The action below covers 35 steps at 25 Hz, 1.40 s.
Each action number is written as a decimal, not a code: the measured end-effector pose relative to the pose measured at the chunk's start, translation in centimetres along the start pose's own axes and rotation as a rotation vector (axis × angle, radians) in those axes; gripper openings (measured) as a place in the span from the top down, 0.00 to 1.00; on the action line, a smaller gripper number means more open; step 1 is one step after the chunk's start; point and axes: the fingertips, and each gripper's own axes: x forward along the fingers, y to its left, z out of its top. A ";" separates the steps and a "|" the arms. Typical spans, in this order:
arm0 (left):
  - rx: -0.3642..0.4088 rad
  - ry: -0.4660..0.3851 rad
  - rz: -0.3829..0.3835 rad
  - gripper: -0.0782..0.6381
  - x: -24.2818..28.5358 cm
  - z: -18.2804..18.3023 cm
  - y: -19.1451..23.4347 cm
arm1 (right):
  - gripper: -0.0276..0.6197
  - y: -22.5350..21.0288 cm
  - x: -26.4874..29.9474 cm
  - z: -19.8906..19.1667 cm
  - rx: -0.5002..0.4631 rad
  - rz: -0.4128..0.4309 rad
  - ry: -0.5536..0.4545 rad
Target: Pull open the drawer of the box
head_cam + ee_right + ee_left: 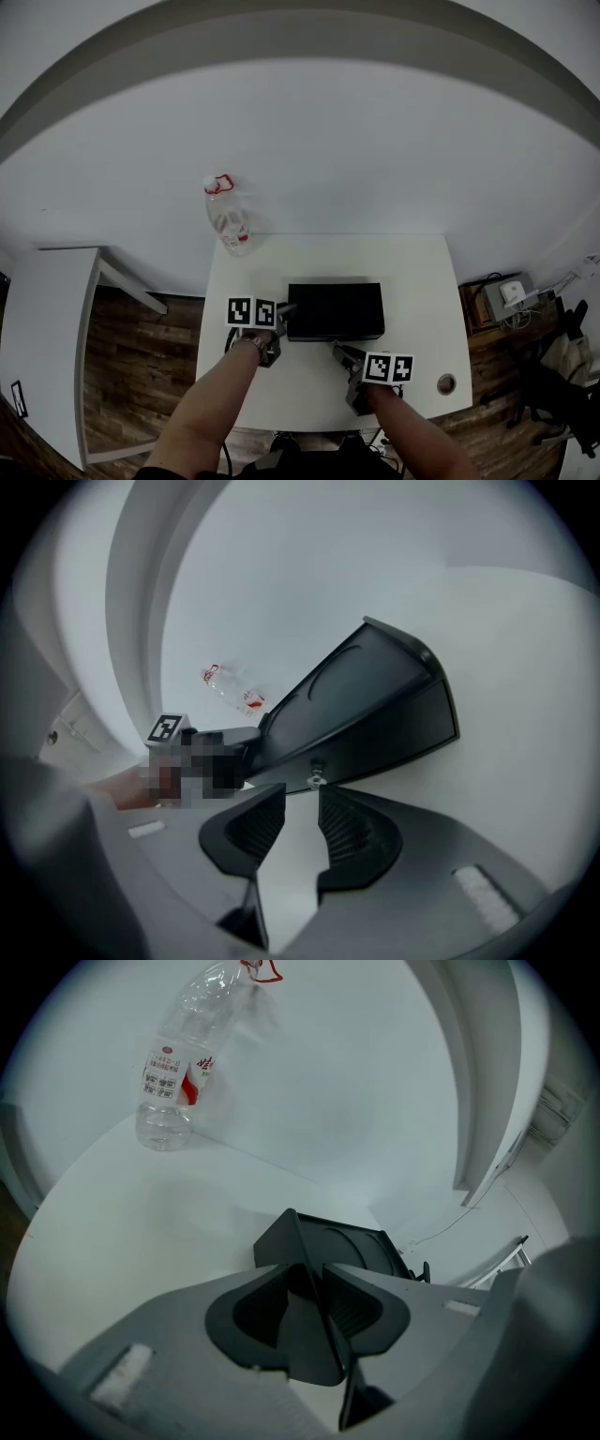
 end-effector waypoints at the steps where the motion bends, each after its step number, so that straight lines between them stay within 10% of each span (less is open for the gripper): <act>1: 0.000 0.000 -0.001 0.72 0.0 0.0 0.0 | 0.78 -0.2 0.3 0.1 0.000 -0.011 0.006; 35: -0.061 -0.018 -0.021 0.72 0.1 -0.1 0.1 | 0.85 -1.2 3.0 0.0 0.057 -0.002 0.044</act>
